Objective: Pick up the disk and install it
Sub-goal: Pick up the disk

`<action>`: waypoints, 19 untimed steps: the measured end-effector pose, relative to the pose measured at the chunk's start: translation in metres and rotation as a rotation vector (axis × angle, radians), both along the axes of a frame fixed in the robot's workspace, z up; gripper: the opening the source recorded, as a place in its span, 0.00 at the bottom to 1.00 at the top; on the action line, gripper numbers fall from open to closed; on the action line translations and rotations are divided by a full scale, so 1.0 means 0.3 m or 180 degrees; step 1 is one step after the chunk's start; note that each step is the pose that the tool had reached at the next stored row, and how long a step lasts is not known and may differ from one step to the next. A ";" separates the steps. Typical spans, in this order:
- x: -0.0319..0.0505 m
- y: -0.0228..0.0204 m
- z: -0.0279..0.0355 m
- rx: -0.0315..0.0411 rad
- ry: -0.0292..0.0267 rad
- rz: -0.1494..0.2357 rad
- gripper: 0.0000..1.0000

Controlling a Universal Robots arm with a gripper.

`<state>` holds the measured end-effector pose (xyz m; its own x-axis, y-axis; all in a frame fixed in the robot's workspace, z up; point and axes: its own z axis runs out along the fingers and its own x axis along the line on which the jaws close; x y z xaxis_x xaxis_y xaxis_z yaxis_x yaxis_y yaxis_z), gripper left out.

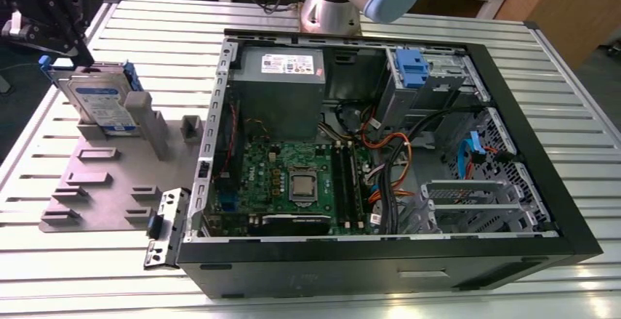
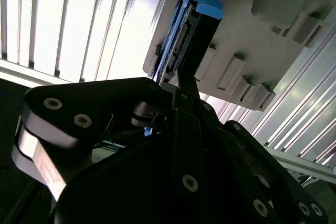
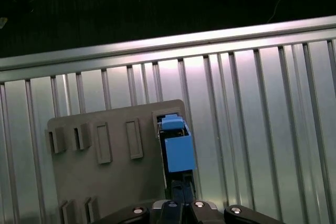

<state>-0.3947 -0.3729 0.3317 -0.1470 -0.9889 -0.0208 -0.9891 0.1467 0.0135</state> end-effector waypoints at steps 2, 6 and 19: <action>0.000 0.000 0.000 0.0000 0.0000 0.0000 0.11; 0.000 0.000 0.000 0.0000 0.0000 0.0001 0.11; 0.000 -0.001 0.000 0.0000 0.0000 0.0001 0.59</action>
